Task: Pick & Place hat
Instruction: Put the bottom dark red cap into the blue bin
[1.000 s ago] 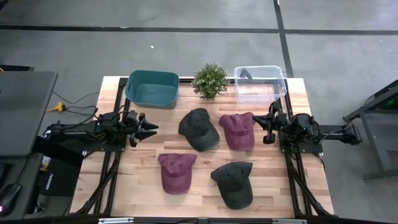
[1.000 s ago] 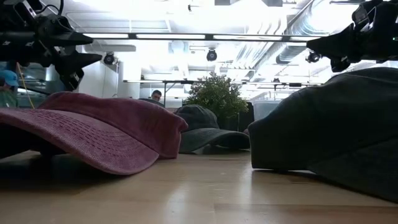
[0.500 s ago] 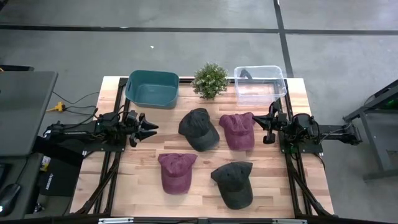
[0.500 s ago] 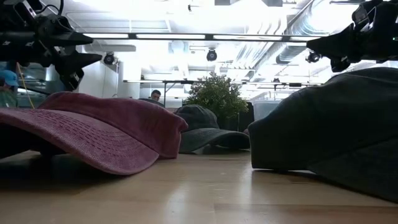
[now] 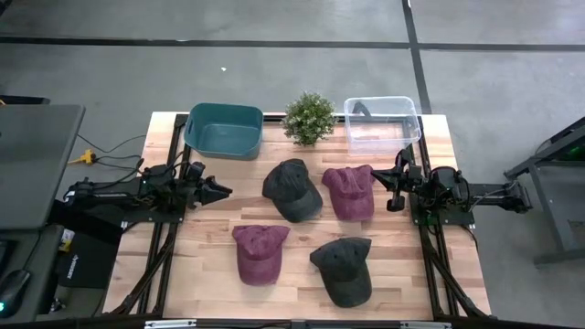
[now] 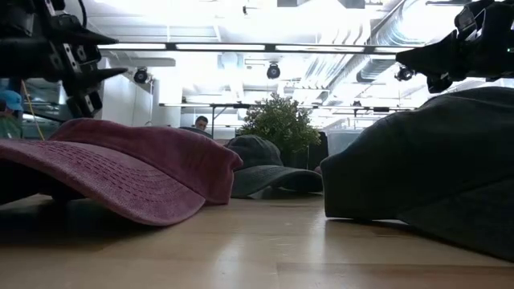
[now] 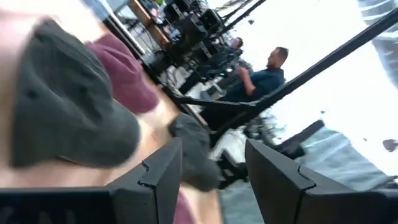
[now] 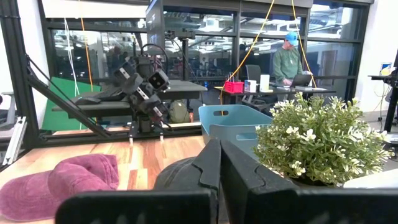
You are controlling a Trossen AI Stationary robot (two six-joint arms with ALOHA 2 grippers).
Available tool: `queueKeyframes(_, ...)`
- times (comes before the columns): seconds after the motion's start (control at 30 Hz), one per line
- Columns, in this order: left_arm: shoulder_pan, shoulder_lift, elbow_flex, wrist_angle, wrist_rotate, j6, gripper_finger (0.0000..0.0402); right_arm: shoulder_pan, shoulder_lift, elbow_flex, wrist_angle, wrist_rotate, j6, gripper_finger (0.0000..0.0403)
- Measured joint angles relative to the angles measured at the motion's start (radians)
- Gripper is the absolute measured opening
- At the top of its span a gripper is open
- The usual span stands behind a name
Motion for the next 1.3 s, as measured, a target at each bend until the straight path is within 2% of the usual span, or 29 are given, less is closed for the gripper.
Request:
queueKeyframes(0.2, 0.0, 0.0, 0.002, 0.004, 0.047, -0.203, 0.0169, 0.0, 0.0, 0.0, 0.0, 0.0, 0.0, 0.0)
queueKeyframes(0.4, 0.0, 0.001, 0.006, -0.01, 0.015, -0.198, 0.0175, 0.0, 0.0, 0.0, 0.0, 0.0, 0.0, 0.0)
queueKeyframes(0.53, 0.0, 0.033, 0.035, -0.039, -0.076, -0.169, 0.0203, 0.0, 0.0, 0.0, 0.0, 0.0, 0.0, 0.0)
queueKeyframes(0.67, 0.0, 0.093, 0.078, -0.042, -0.125, -0.15, 0.0252, 0.0, 0.0, 0.0, 0.0, 0.0, 0.0, 0.0)
queueKeyframes(0.8, 0.0, 0.166, 0.137, -0.046, -0.112, 0.04, 0.029, 0.0, 0.0, 0.0, 0.0, 0.0, 0.0, 0.0)
queueKeyframes(0.97, 0.0, 0.282, 0.27, -0.096, -0.112, 0.247, 0.029, 0.0, 0.0, 0.0, 0.0, 0.0, 0.0, 0.0)
queueKeyframes(1.3, -0.015, 0.619, 0.601, -0.532, -0.082, 0.598, 0.0277, 0.0, 0.0, 0.0, 0.0, 0.0, 0.0, 0.0)
